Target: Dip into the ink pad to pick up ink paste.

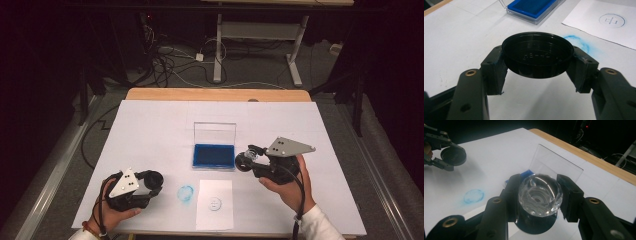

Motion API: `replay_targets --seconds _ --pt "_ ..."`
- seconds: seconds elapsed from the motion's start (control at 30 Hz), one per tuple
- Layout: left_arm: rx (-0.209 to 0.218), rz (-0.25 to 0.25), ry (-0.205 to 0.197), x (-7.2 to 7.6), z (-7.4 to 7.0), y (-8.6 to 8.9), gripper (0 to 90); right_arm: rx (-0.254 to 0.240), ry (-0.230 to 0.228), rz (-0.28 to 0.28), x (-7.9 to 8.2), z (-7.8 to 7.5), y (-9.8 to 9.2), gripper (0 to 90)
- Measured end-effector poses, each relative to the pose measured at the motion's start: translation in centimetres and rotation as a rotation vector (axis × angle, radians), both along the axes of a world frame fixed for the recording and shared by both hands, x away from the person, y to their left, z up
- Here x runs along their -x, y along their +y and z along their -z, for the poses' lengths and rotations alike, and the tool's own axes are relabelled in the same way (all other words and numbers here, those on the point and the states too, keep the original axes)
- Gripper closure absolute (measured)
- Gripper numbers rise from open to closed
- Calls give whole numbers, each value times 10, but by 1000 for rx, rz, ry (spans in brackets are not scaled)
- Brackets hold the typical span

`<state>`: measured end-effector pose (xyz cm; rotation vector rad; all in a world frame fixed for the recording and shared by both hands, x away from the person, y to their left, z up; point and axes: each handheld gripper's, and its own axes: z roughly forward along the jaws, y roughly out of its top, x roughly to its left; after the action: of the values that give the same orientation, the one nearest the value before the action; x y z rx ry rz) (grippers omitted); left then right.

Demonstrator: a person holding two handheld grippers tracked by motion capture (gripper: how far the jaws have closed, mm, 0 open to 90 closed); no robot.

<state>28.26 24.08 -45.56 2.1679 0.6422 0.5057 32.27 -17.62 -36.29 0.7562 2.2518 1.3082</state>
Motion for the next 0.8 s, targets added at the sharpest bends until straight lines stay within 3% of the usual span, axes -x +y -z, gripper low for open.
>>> replay_targets --seconds 0.37,0.8 --pt "3 -4 1 2 -1 0 365 37 -13 -41 -18 -21 28 574" --pt "3 -1 7 2 -1 0 365 108 36 -56 -47 -8 69 574"
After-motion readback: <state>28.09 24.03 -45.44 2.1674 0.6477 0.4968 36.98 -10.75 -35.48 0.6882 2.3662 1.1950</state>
